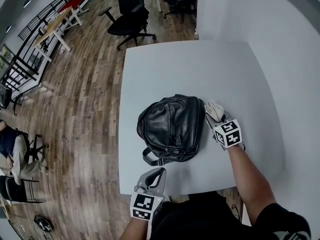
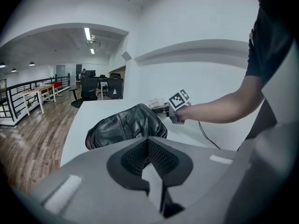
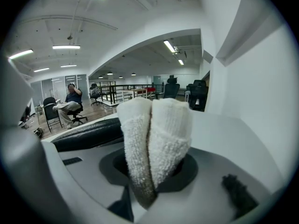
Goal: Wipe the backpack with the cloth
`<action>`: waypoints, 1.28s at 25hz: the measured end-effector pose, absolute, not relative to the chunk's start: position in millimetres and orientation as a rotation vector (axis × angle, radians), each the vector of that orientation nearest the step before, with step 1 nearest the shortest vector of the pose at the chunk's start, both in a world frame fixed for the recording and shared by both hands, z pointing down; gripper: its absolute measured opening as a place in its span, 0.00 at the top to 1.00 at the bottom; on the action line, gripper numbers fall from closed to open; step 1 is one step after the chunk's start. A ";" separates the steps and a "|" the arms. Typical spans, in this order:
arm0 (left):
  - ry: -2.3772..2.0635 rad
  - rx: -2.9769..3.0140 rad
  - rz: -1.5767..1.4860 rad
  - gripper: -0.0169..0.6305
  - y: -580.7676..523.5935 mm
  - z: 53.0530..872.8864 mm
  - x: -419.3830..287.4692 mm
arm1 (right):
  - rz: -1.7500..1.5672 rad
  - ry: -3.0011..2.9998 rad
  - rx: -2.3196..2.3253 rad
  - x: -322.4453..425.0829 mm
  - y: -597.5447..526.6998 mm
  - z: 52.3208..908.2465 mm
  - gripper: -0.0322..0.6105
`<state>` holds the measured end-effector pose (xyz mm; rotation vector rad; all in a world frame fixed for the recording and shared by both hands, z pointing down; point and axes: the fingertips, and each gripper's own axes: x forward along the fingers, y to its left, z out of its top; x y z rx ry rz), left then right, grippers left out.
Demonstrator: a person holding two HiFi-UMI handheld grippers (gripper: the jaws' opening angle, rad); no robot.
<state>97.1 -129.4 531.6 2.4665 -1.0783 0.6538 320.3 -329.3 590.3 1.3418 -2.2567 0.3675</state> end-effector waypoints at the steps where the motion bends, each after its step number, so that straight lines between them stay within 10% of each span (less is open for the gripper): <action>1: -1.074 2.467 0.654 0.96 -128.0 532.3 95.9 | 0.367 -2.256 1.344 319.4 -327.1 590.1 0.79; 32: -0.956 2.557 0.615 0.96 -80.7 522.3 59.0 | 0.392 -2.186 1.416 287.9 -220.6 582.5 0.79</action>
